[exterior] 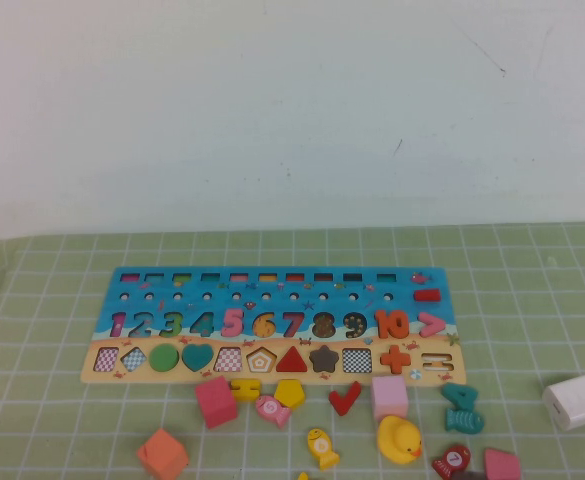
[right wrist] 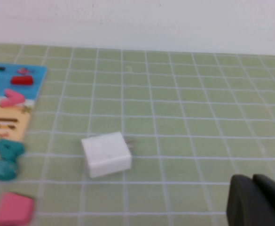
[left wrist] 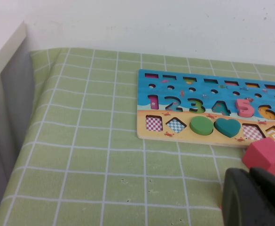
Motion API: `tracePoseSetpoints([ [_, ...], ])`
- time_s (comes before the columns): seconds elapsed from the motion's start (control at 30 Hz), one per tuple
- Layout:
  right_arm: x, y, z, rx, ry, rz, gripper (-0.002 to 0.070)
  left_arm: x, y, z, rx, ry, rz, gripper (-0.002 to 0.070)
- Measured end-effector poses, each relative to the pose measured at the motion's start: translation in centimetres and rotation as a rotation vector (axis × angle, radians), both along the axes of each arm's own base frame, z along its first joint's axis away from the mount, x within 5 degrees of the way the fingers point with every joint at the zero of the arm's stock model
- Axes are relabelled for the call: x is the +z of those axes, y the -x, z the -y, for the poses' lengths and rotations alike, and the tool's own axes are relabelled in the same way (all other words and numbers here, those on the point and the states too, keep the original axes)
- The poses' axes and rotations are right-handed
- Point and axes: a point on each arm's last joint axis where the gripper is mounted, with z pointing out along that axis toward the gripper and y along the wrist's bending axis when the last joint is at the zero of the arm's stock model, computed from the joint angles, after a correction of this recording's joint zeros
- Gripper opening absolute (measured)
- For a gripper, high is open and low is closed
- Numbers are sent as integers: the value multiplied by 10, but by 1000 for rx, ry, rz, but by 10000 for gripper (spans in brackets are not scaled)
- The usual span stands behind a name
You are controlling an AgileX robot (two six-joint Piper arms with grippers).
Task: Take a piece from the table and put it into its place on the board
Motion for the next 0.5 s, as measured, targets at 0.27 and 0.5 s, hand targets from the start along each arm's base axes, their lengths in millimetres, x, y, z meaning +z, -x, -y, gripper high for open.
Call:
tracePoseSetpoints([
  [0.27, 10, -2, -20, -49, -916, 85, -1, 0, 0, 0, 0, 0, 0, -1],
  [0.5, 17, -4, -20, -28, -946, 150, -1, 0, 0, 0, 0, 2, -1, -1],
])
